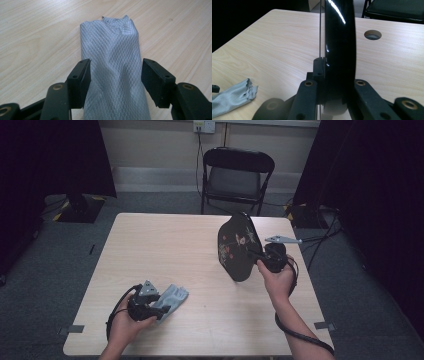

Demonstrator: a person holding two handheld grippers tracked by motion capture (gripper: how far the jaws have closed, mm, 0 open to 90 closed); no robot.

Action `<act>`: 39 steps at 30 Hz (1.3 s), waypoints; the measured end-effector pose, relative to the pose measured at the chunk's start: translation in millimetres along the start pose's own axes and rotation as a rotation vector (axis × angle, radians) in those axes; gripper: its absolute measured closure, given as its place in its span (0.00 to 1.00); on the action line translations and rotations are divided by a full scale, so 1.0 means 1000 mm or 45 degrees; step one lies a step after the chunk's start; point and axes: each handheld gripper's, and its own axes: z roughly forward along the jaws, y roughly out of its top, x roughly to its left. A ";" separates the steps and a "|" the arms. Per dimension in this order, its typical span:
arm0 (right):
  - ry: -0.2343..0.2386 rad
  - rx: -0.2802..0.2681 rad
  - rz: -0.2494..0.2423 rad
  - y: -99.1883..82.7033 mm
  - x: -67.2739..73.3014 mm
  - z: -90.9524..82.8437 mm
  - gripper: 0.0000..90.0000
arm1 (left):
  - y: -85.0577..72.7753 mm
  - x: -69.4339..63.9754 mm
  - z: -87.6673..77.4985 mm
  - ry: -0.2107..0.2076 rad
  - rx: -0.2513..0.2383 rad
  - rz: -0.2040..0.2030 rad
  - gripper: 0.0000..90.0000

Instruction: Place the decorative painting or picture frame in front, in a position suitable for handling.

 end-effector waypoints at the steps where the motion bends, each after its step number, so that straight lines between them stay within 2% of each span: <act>1: 0.005 0.002 -0.003 -0.001 0.000 -0.002 0.91 | 0.000 0.000 0.000 -0.004 -0.001 -0.007 0.46; 3: 0.016 -0.002 -0.003 -0.003 0.000 -0.006 0.91 | 0.000 0.000 0.001 -0.006 -0.004 -0.016 0.46; 8: 0.025 -0.018 -0.005 -0.014 -0.001 -0.024 0.91 | 0.001 -0.001 0.002 0.000 -0.001 0.000 0.46; 15: 0.044 -0.059 0.001 -0.039 0.000 -0.055 0.91 | 0.004 -0.006 0.006 -0.004 0.014 0.013 0.46; 18: 0.045 -0.068 -0.008 -0.049 0.001 -0.063 0.90 | 0.006 -0.009 0.008 -0.006 0.020 0.023 0.45; 23: 0.038 -0.081 -0.016 -0.057 0.003 -0.068 0.90 | 0.007 -0.012 0.009 -0.003 0.020 0.027 0.45; 31: 0.044 -0.070 -0.039 -0.057 0.002 -0.068 0.89 | 0.007 -0.011 0.012 -0.005 0.039 0.034 0.45; 39: 0.061 -0.052 -0.061 -0.063 0.001 -0.068 0.74 | 0.007 -0.013 0.014 -0.005 0.048 0.039 0.45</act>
